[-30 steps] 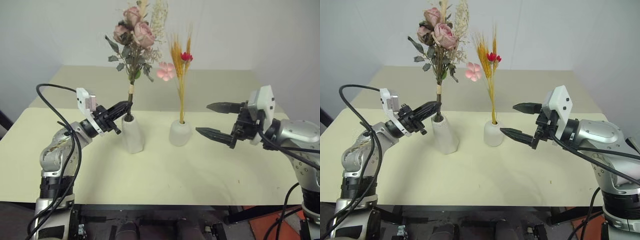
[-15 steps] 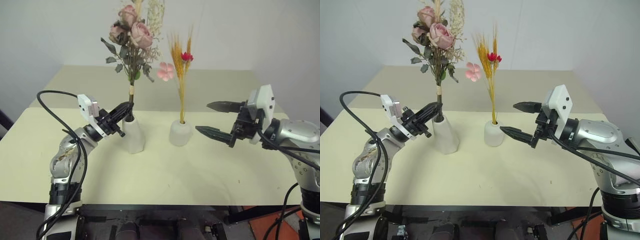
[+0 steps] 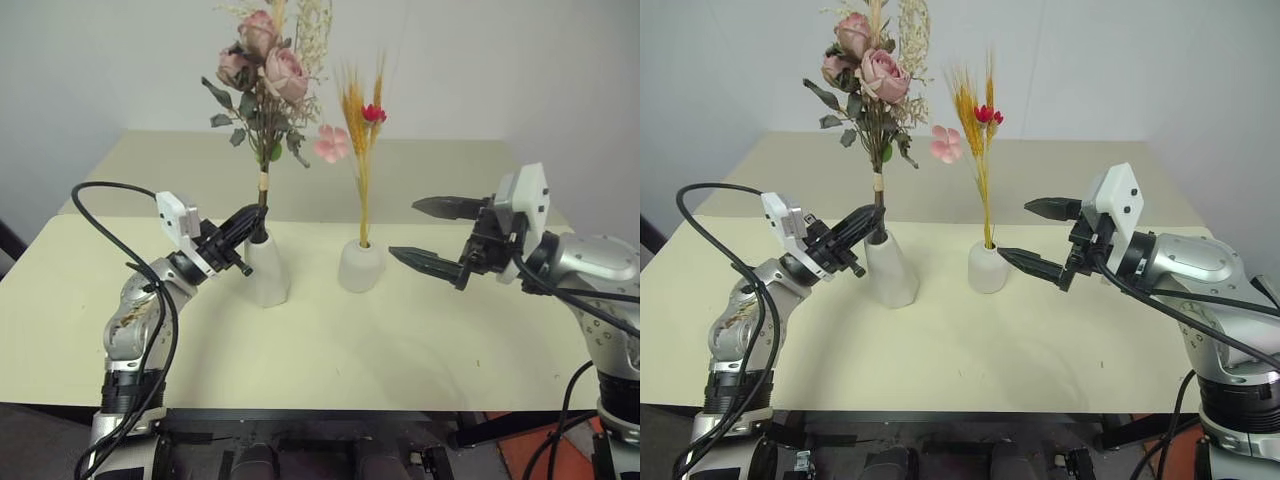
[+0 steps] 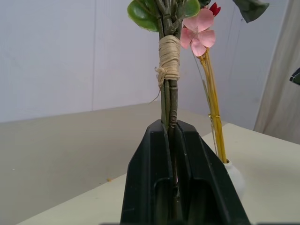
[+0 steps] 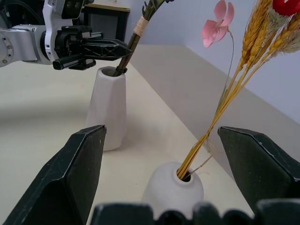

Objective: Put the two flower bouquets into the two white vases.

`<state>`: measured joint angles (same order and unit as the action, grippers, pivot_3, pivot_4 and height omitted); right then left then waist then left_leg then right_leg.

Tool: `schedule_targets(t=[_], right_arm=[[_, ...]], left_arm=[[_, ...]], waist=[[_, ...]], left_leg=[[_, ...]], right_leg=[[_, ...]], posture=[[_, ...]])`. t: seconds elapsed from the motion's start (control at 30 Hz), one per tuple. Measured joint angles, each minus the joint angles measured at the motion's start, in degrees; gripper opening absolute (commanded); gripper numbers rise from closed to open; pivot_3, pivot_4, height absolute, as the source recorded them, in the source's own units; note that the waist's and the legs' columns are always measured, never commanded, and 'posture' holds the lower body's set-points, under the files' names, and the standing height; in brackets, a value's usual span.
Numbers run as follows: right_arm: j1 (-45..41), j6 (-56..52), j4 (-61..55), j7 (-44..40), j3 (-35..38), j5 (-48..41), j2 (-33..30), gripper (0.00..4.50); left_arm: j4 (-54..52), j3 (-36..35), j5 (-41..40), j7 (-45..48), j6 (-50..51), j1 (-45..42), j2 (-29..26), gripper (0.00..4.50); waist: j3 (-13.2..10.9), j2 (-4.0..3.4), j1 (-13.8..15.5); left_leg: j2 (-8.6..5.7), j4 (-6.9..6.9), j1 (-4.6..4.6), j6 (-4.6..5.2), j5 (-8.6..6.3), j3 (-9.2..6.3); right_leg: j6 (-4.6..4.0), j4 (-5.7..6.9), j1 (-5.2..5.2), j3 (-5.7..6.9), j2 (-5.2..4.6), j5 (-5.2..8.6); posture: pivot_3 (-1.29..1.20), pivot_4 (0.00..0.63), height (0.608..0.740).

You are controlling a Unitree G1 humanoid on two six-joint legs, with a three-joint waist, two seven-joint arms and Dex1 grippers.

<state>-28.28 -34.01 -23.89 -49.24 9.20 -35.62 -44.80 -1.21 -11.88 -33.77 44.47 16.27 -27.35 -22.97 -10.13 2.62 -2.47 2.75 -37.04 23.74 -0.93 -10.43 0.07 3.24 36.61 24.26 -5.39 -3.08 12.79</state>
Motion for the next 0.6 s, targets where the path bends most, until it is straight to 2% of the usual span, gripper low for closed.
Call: schedule_targets(t=[0.27,0.6], right_arm=[[0.1,0.0,-0.1,1.1,-0.2,0.6,0.7,4.5],[0.1,0.0,-0.2,1.6,-0.4,0.7,1.4,4.5]], left_arm=[[-0.2,0.0,-1.1,1.1,1.6,-0.2,-0.5,0.02],[-0.6,0.6,-1.4,1.6,5.1,0.4,-2.9,3.09]], waist=[[0.0,0.0,0.0],[0.0,0.0,0.0]], left_leg=[[0.0,0.01,0.01,0.0,0.0,0.0],[0.0,0.05,0.05,0.0,0.0,0.0]], right_leg=[[0.0,-0.02,0.01,0.0,0.0,0.0],[0.0,-0.13,0.02,0.02,0.0,0.0]], posture=[[0.0,0.15,0.74],[0.0,0.15,0.74]])
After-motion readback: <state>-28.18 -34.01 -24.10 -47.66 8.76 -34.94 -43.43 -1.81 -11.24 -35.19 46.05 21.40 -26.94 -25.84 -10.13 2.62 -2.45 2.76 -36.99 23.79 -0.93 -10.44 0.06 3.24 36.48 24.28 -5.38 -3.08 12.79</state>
